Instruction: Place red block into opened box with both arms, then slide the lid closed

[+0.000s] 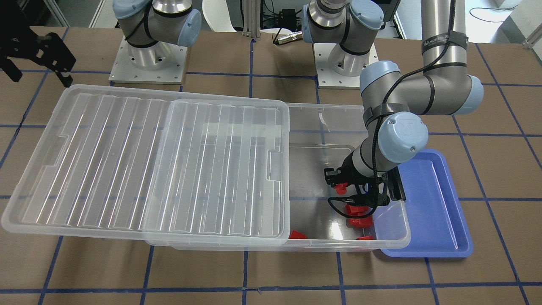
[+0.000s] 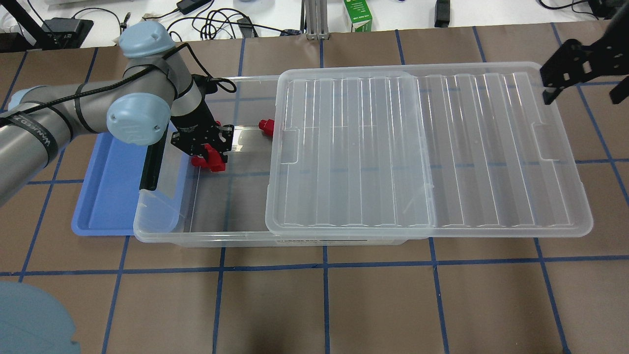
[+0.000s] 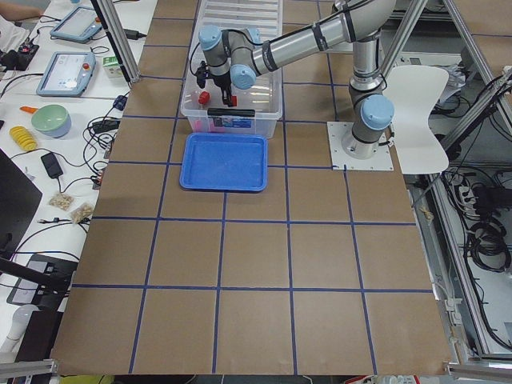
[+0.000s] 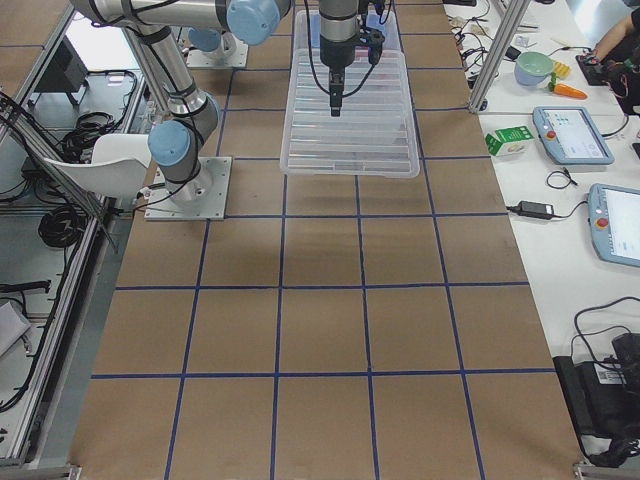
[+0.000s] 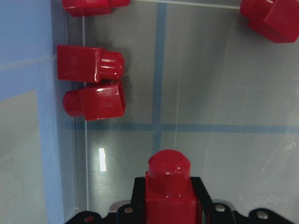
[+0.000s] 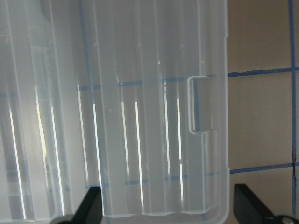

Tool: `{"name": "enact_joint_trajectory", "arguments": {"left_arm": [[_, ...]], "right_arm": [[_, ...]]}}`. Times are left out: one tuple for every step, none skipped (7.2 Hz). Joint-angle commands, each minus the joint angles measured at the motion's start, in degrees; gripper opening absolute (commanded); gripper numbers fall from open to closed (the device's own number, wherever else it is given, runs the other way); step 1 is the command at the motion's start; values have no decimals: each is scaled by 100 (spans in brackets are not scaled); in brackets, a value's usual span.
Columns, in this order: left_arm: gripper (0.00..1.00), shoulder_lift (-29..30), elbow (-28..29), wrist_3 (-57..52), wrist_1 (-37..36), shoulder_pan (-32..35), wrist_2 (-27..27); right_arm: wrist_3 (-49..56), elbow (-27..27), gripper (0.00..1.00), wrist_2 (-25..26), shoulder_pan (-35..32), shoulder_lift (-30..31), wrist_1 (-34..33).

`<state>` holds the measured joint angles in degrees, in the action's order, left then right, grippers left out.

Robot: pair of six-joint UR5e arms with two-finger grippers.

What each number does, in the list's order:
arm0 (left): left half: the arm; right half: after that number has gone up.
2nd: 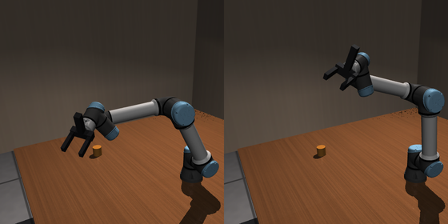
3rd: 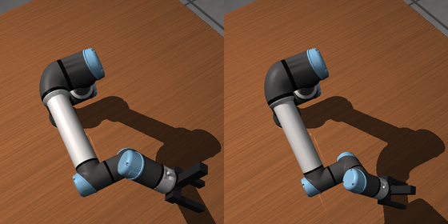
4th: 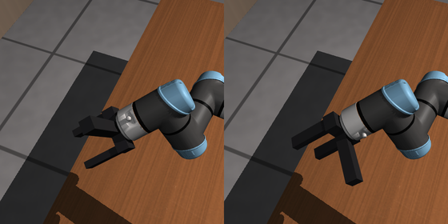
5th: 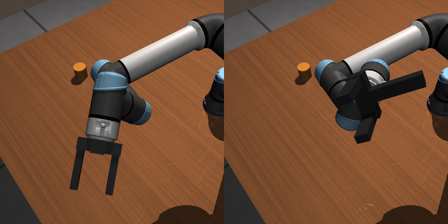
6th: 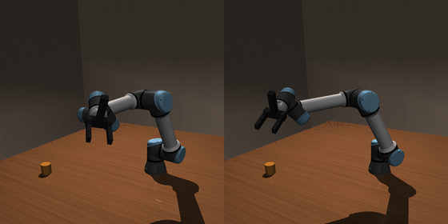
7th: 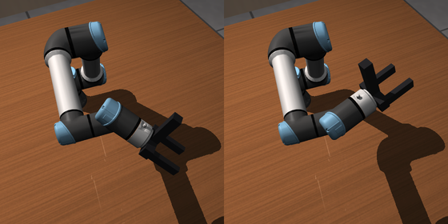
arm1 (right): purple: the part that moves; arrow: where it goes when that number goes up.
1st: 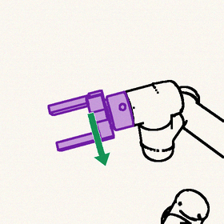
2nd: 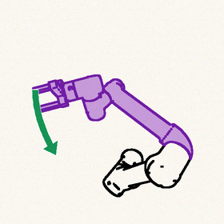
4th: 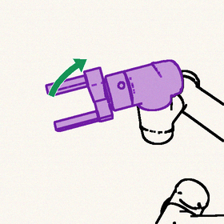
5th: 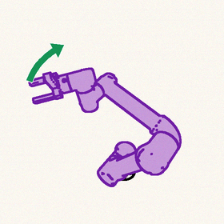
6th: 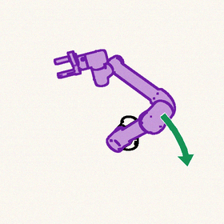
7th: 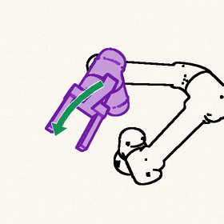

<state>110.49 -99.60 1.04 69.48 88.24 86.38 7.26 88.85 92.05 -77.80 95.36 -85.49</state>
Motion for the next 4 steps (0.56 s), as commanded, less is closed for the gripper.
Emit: {"name": "enact_joint_trajectory", "arguments": {"left_arm": [[0, 262, -60, -7, -110, 0, 2], [0, 376, -60, -7, -188, 0, -7], [0, 508, -60, -7, -328, 0, -16], [0, 587, -60, -7, -365, 0, -16]], "right_arm": [[-1248, -8, 100, 14, -1032, -297, -290], [-1436, -17, 100, 14, -1236, -420, -476], [-1429, -17, 100, 32, -1255, -439, -495], [-1403, -17, 100, 32, -1255, -439, -495]]}}
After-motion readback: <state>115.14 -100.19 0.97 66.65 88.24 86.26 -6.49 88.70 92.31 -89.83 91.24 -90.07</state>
